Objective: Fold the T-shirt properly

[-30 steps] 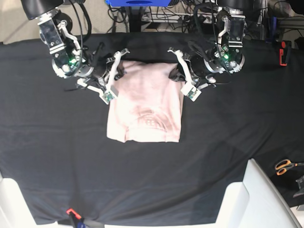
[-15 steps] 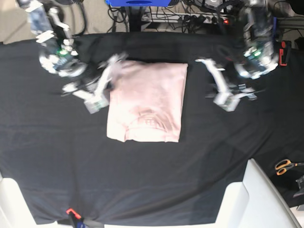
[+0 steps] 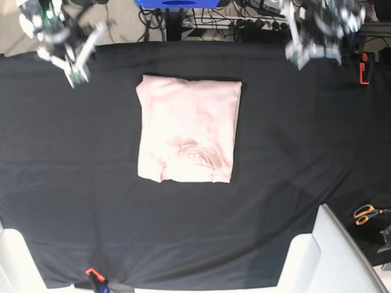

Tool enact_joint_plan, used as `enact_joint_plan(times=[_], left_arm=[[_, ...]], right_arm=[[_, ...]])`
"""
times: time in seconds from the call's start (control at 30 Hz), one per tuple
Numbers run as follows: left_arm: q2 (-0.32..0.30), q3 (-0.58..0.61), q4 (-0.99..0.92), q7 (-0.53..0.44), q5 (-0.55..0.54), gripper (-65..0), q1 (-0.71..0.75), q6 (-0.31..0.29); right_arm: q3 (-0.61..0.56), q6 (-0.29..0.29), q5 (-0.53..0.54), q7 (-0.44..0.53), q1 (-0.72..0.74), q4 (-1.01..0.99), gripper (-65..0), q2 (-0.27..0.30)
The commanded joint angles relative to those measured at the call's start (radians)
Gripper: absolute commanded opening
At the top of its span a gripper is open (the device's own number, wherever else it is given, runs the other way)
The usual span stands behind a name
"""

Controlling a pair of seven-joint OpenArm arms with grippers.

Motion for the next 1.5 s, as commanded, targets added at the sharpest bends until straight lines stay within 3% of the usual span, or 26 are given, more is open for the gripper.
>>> enact_joint_plan(times=[0.0,0.2,0.3,0.43,0.53,0.67,0.73,0.83,0.9,1.0,1.17,1.47], left_arm=[[-0.009,-0.003,0.007,-0.011,-0.01,-65.0,0.034,0.006],[0.013,0.06,-0.227,-0.017,-0.002,-65.0,0.041,0.006],[0.011,0.158,-0.456,-0.14,-0.002,-65.0,-0.012,0.013],[-0.013,0.339,-0.843,-0.387,-0.002,-65.0,-0.141,0.187],[-0.007,0.468,-1.214,-0.519,-0.008,-65.0,-0.318,0.274],[0.03,0.584,-1.667,-0.708,-0.01,-65.0,-0.548,0.282],[0.041,0.597,-1.794,-0.794,-0.01,-65.0,-0.632,0.282],[0.041,0.597,-1.794,-0.811,-0.01,-65.0,-0.671,0.282],[0.041,0.601,-1.78,-0.811,-0.01,-65.0,-0.678,0.282],[0.041,0.595,-1.779,-0.815,-0.01,-65.0,-0.68,0.282],[0.041,0.595,-1.772,-0.821,-0.01,-65.0,-0.677,0.283],[0.039,0.603,-1.754,-0.821,-0.005,-65.0,-0.684,0.285]], right_arm=[[-0.003,0.005,0.006,0.02,-0.021,0.007,-62.9,0.002],[-0.012,0.007,0.002,0.026,0.005,-0.28,-63.0,-0.086],[-0.014,0.007,-0.001,0.028,0.066,-0.466,-63.2,-0.129],[-0.055,0.007,-0.001,0.045,0.199,-0.764,-63.3,-0.168],[-0.199,0.007,-0.001,0.183,0.334,-1.089,-62.9,-0.179],[-0.439,0.007,-0.001,0.458,0.476,-1.522,-62.9,-0.268],[-0.523,0.007,0.004,0.623,0.522,-1.701,-62.9,-0.333],[-0.518,0.004,0.007,0.807,0.542,-1.816,-62.9,-0.38],[-0.459,0.002,0.007,0.857,0.535,-1.815,-62.9,-0.386],[-0.304,0.002,0.007,0.861,0.535,-1.815,-62.9,-0.419],[-0.112,0.002,0.006,0.863,0.535,-1.799,-62.9,-0.42],[-0.05,0.002,0.004,0.863,0.532,-1.779,-62.9,-0.414]])
